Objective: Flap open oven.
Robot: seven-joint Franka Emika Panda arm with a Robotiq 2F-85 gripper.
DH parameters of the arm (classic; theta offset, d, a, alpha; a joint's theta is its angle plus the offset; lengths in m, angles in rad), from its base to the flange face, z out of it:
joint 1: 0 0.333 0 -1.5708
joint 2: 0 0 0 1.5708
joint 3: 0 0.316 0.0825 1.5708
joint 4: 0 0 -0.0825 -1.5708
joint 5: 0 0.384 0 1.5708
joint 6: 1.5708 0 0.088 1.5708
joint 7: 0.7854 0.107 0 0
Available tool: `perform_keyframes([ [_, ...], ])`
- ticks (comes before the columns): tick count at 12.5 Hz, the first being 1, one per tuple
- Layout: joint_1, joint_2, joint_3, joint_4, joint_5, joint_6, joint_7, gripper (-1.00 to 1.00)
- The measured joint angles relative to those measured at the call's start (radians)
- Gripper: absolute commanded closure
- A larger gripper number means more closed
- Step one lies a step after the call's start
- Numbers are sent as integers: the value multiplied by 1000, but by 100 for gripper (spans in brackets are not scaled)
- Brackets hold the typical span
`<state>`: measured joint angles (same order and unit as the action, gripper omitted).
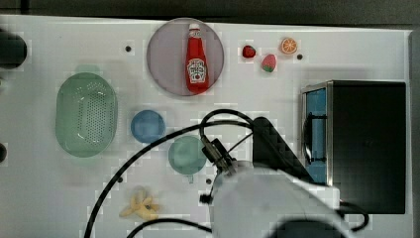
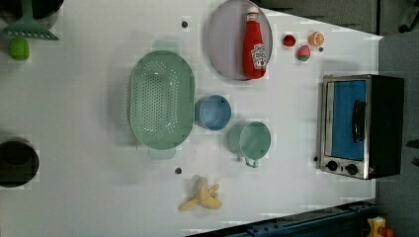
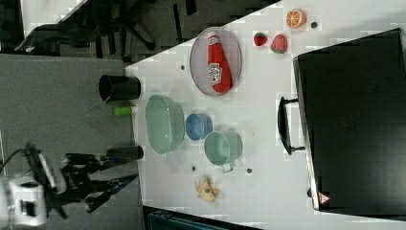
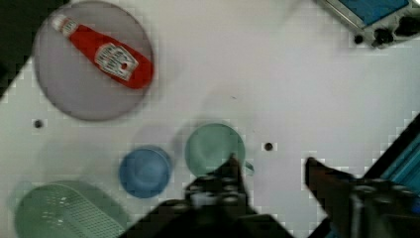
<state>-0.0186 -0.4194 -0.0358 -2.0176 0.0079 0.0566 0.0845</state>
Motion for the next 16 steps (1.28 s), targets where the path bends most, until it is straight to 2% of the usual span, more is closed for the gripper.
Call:
perform_keyframes([
  [1, -5, 18, 0, -10, 0, 0, 0, 56],
  [2, -5, 34, -8, -21, 2, 3, 0, 65],
  [6, -12, 96, -38, -55, 1, 9, -1, 65],
  [9, -19, 130, -73, -70, -29, 96, -83, 65],
  [13, -36, 149, -142, -96, -97, 205, -331, 65],
  [16, -48, 182, -217, -125, -99, 347, -591, 65],
])
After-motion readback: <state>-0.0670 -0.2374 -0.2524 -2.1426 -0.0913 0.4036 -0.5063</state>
